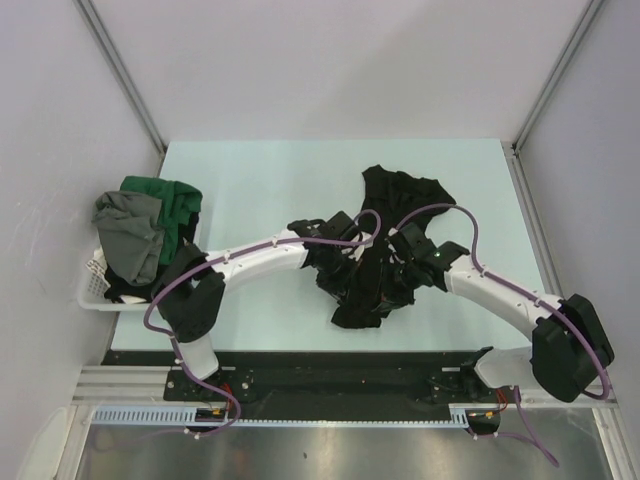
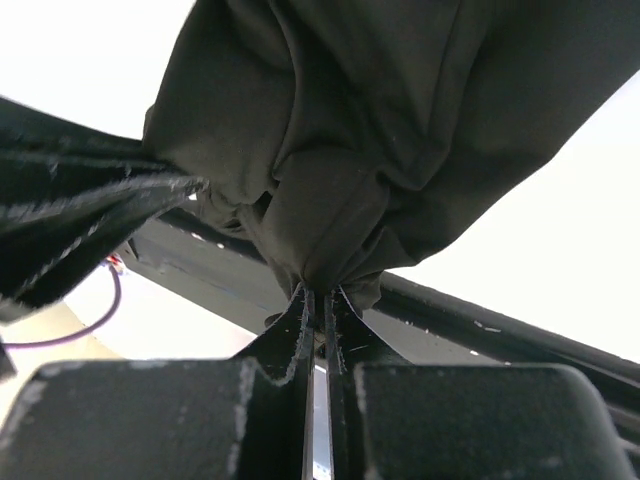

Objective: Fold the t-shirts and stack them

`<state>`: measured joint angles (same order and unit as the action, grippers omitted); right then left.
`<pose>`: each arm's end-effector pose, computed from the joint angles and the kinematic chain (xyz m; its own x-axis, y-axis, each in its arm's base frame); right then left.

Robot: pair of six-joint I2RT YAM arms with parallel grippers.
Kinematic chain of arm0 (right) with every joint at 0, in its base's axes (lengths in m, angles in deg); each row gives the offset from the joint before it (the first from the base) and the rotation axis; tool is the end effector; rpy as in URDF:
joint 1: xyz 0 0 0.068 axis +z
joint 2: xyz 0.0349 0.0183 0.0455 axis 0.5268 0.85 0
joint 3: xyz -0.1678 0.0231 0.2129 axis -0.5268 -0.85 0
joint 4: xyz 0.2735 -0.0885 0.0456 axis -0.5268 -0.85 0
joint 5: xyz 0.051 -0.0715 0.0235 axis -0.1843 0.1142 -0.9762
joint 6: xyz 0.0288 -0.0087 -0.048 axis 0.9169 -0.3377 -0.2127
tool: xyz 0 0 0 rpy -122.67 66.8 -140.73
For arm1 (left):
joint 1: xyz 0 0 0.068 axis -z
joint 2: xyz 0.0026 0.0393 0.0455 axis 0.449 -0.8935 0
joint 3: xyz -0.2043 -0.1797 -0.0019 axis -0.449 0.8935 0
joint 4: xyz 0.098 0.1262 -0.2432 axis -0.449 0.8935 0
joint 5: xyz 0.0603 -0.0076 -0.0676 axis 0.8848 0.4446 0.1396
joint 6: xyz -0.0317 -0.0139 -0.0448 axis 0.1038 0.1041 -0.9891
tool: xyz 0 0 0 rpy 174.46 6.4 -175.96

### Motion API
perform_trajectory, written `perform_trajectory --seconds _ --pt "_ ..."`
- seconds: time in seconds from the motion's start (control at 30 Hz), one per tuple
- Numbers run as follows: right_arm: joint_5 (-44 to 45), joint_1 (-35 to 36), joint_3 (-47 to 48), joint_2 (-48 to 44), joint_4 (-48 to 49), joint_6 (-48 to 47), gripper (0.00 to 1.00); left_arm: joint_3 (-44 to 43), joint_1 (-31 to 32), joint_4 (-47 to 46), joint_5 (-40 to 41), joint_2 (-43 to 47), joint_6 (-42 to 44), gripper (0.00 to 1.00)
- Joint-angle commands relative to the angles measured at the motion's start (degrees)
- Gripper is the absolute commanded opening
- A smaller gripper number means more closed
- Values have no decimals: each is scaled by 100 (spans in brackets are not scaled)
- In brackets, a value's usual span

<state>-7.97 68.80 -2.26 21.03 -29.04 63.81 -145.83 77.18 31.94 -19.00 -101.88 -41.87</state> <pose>0.2105 0.1752 0.1985 -0.9921 0.0351 -0.1205 -0.0309 0.8624 0.5053 0.2352 -0.3029 0.1913 -0.8295 0.5063 -0.2357 0.5584 0.7460 -0.3629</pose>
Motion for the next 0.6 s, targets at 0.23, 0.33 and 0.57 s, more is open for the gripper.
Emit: perform_trajectory --seconds 0.23,0.33,0.57 --pt "-112 -1090 831 -56 -500 -833 0 -1350 -294 636 447 -92 388 0" --pt "-200 -1397 919 -38 -536 -974 0 -1658 -418 759 482 -259 441 0" --pt "-350 -1995 1103 67 -351 -1115 0 -2441 -585 874 465 -803 459 0"
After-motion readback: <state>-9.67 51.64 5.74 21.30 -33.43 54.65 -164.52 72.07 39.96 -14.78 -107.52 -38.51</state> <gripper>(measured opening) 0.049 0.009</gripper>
